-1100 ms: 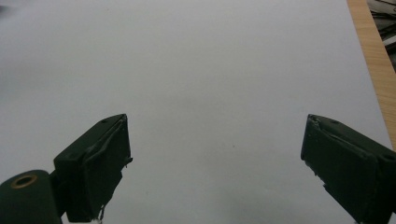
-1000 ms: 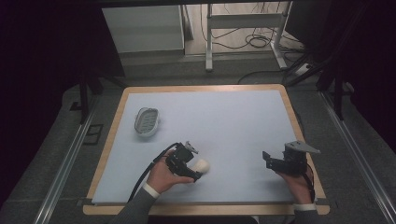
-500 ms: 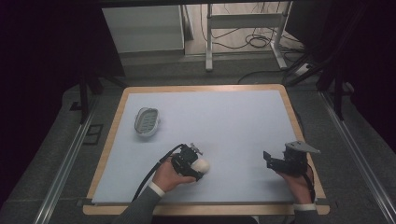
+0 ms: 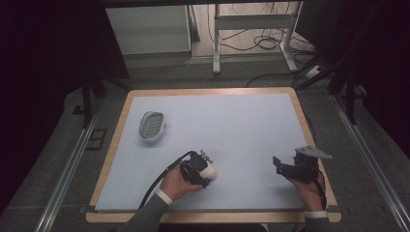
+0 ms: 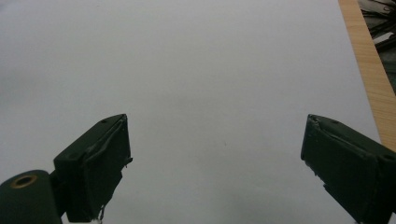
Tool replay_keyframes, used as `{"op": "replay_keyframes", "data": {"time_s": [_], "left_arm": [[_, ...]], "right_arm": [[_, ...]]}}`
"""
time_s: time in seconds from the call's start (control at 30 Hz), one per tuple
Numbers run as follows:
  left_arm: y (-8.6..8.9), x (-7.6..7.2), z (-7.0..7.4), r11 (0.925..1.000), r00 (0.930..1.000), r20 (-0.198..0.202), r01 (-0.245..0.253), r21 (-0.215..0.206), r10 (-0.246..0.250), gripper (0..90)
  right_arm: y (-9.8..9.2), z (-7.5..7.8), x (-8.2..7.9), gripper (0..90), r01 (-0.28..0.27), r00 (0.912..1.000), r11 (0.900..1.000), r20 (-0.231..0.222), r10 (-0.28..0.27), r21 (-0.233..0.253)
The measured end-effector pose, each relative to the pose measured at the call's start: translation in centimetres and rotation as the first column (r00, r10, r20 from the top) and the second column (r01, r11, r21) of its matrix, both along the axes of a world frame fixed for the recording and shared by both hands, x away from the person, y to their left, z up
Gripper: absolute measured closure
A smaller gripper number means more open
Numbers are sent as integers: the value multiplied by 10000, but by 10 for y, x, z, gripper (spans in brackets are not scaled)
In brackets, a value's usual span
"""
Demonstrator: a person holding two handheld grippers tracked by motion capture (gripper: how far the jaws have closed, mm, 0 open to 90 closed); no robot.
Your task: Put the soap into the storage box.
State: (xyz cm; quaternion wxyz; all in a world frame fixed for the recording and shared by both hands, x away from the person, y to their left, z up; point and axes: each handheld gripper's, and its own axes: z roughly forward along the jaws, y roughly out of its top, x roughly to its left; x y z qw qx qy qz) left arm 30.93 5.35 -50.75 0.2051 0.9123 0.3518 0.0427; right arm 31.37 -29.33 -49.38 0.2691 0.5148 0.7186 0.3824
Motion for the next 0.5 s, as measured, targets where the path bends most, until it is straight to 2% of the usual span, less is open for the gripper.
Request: {"op": "replay_keyframes", "data": {"time_s": [0.13, 0.5], "left_arm": [[3, 2, 2, 10000, 9999, -130, 90, 30, -89, 494], [22, 9, 21, 9981, 9999, 38, -140, -605, 143, 494]], "right_arm": [[0, 0, 0, 80, 15, 10000, 10000, 19, -15, -10], [-1, 0, 0, 80, 17, 10000, 10000, 18, -17, -26]]}}
